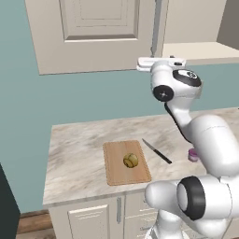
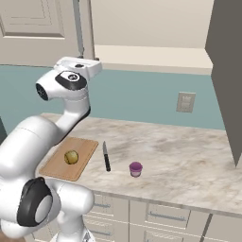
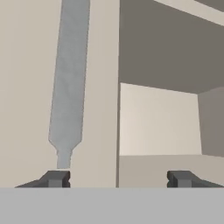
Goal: Pick the bread, place it on the cutting board, pick the jam, place it on the counter, and close the cabinet.
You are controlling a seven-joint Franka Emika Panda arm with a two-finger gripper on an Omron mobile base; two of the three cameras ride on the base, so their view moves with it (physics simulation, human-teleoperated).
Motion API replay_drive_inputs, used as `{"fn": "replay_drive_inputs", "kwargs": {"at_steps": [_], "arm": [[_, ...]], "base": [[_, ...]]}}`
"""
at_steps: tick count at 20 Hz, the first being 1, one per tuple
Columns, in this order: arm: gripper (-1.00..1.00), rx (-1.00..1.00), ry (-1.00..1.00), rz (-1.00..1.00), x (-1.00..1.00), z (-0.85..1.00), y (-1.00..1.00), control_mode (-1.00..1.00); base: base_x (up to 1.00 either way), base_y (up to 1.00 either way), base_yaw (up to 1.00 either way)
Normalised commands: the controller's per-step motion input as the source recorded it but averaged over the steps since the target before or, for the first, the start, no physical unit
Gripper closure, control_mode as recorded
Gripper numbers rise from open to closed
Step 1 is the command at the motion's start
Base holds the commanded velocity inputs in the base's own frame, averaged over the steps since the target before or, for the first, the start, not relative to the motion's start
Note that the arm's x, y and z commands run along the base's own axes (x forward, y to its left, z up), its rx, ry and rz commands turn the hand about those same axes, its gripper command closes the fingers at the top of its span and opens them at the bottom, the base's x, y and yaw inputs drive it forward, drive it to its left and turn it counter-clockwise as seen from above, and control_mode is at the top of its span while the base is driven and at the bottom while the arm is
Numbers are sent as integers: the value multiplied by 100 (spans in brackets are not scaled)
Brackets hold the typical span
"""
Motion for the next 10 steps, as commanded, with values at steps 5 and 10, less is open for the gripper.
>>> {"fn": "replay_drive_inputs", "kwargs": {"at_steps": [5, 10], "arm": [[-100, 0, 0, 6, -27, 0, -20, -100], [-100, 0, 0, 6, -37, 0, -9, -100]], "base": [[0, 0, 0], [0, 0, 0]]}}
